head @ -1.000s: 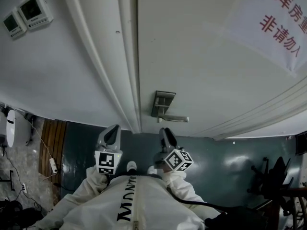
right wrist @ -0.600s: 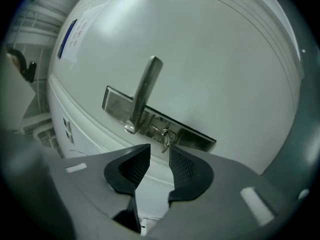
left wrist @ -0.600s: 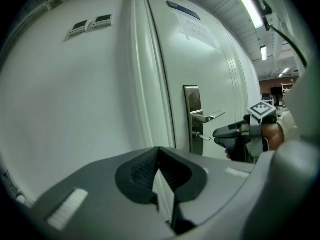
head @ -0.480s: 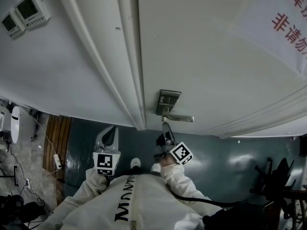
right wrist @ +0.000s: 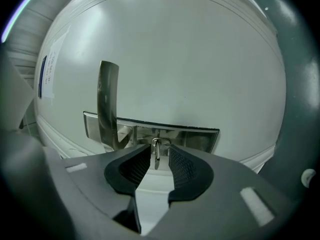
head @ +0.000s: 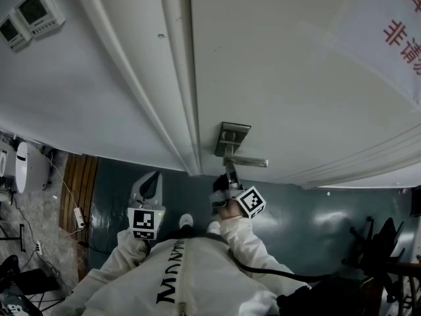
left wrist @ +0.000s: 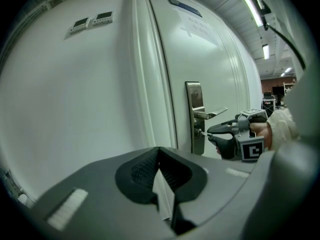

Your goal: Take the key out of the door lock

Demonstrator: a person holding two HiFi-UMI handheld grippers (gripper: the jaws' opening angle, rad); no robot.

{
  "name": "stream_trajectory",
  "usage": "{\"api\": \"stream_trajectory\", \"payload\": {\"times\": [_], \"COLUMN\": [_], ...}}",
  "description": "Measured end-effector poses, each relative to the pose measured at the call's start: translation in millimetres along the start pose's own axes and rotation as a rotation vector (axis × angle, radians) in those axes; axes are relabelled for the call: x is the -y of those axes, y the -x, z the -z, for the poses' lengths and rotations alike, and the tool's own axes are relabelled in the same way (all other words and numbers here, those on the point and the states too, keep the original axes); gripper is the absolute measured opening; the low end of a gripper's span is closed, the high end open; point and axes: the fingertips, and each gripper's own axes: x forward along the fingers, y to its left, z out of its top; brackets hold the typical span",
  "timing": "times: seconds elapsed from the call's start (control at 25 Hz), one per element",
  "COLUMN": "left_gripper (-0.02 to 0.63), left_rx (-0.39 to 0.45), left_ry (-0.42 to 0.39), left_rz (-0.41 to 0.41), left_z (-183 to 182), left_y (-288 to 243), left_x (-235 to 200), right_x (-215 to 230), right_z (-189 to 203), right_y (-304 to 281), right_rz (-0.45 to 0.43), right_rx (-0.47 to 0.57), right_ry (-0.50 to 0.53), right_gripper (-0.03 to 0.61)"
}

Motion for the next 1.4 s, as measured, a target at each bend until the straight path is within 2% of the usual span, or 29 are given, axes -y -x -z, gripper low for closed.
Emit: {"api": "stream_trajectory", "payload": {"times": [0.44, 0.52, 0.64, 1.4], "left_gripper": [0.000, 0.000, 0.000, 0.000], "left_rx": [-0.005, -0.004, -0.005, 0.001], "left_ry": [0.006, 0.010, 0.014, 0.009], "left_rz": [-0.008, -0.009, -0.007, 0.000], "left_z": [1.1, 1.1, 1.3, -0.6], "left_y": [-0.7, -0.4, -0.3, 5.1], "left_x": [-1.4, -1.0, 0.3, 8.4], "right_x": [2.5, 1.2, -3.3, -4.1], "right_z": [1.1, 1.1, 1.1, 1.6], "right_y": [-15.3, -16.8, -18.9, -18.1], "right_rz": [-0.003, -0.013, -0.027, -0.025], "right_rx": [-0.001, -0.002, -0.007, -0.013], "right_ry": [-0.045, -0.051, -0.047, -0.082], "right_gripper": [0.078, 0.066, 0.013, 0.017]}}
